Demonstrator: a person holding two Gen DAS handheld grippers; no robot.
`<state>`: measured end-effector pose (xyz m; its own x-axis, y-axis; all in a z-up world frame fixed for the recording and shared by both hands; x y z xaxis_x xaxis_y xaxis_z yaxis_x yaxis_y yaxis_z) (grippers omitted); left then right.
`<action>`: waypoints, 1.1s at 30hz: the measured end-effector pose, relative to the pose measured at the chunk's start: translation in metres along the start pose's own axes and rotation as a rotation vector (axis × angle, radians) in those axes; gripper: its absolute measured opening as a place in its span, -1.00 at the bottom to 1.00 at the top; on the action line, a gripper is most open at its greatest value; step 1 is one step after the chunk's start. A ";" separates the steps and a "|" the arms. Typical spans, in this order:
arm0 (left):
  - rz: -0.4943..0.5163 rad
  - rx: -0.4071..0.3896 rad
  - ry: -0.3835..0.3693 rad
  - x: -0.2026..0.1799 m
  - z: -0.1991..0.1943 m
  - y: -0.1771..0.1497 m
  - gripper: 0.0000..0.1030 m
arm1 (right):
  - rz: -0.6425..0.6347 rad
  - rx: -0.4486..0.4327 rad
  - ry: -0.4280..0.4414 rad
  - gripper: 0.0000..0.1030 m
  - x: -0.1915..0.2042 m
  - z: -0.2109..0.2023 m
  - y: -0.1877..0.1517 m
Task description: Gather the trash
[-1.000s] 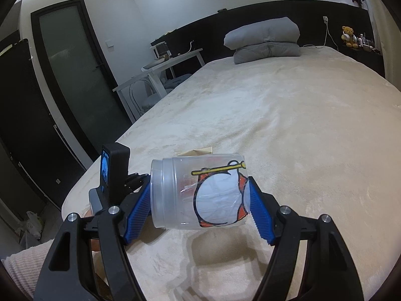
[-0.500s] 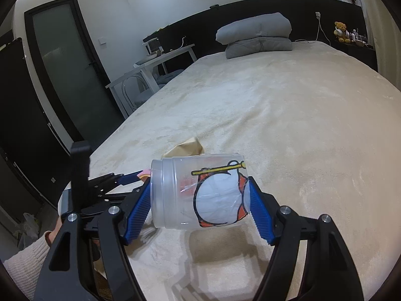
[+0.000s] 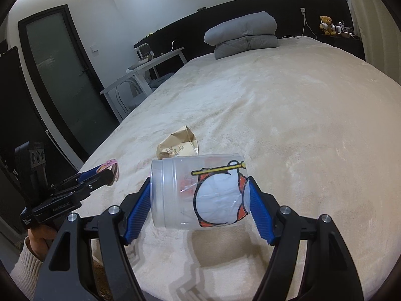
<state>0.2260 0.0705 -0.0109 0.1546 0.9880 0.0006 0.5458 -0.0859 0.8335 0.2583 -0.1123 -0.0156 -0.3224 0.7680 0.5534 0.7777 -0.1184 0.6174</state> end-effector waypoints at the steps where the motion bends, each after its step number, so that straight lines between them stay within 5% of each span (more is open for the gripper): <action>1: -0.005 -0.006 0.000 -0.003 -0.006 -0.002 0.14 | -0.001 -0.003 0.002 0.39 0.001 -0.004 -0.003; 16: -0.082 -0.121 -0.024 -0.044 -0.093 -0.042 0.14 | -0.022 -0.025 0.018 0.39 0.015 -0.066 -0.073; 33: -0.067 -0.086 -0.072 -0.102 -0.120 -0.092 0.14 | -0.036 0.009 0.048 0.39 0.024 -0.102 -0.134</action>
<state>0.0612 -0.0069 -0.0208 0.1808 0.9791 -0.0936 0.4843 -0.0058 0.8749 0.0916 -0.1420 -0.0284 -0.3752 0.7406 0.5574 0.7699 -0.0859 0.6324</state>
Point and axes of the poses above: each gripper's, at about its wrist camera, not at the fingertips, and z roughly the way its jaws point, x to its left, y to its top, the point moved 8 cm from there along z, roughly the way its jaws point, and after that the axes turned 14 degrees about z, right-handed, at the moved point
